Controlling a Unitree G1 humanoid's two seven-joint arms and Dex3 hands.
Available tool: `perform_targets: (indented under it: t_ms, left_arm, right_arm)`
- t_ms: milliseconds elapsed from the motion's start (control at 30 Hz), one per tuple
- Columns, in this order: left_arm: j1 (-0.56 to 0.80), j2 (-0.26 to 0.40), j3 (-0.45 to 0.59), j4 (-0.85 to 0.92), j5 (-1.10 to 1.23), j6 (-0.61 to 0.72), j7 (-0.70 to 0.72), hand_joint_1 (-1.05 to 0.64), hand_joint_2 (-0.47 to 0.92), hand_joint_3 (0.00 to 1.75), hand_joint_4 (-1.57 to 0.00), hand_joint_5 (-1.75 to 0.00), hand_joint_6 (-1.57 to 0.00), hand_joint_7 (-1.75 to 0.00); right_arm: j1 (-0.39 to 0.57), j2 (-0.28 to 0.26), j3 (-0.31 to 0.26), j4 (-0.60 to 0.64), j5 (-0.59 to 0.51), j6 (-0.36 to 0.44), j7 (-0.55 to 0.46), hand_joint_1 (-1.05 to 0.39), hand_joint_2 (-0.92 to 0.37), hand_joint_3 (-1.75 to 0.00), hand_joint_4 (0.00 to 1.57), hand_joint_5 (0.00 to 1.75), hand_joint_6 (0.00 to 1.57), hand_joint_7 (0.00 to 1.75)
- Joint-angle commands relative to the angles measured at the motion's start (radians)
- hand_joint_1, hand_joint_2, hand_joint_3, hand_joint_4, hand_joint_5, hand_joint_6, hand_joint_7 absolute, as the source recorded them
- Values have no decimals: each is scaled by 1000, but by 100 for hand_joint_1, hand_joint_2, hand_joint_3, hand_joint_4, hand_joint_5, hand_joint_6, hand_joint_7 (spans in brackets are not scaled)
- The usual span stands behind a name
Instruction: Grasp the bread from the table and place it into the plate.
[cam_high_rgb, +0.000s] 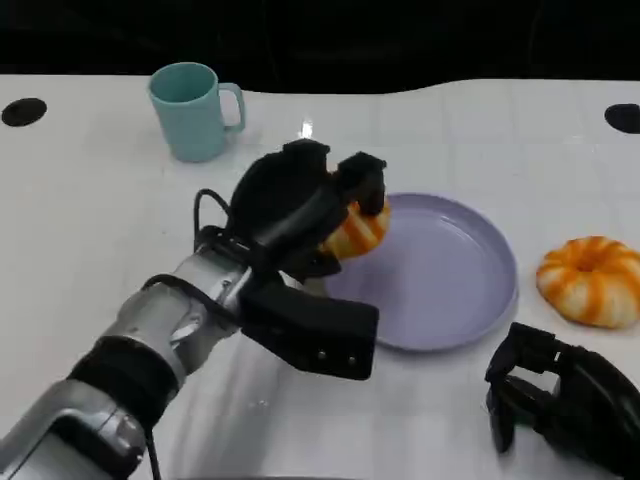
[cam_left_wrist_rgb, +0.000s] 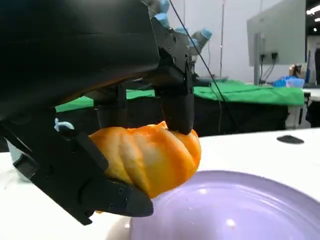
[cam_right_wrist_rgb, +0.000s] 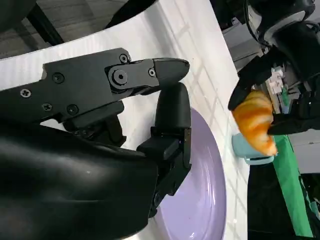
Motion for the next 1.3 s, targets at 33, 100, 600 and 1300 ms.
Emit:
perform_targets:
  t_ms: [33,100,600,1300]
  left_arm:
    - [-65,-33,-25,60,13,-3,32,-26,81,54,-87,-175,-71,-147]
    - [-88,-61,-33,102,7,-17,41,-25,80,55,-90,-175,-71,-148]
    - [-180,-177,-95,291,6,-44,113,-30,71,74,-95,-175,-65,-158]
    - [-214,-199,-127,314,-44,20,-225,-96,92,55,0,-47,0,-35]
  right_arm:
    - [22,0,1,-4,1,17,-7,-56,-92,-20,71,175,67,150]
    - [22,-3,3,1,-8,0,-8,-56,-92,-20,71,175,67,150]
    - [21,1,3,-2,4,18,-7,-56,-92,-19,71,174,70,142]
    - [24,1,6,-13,-7,15,-12,-56,-92,-19,71,173,72,137]
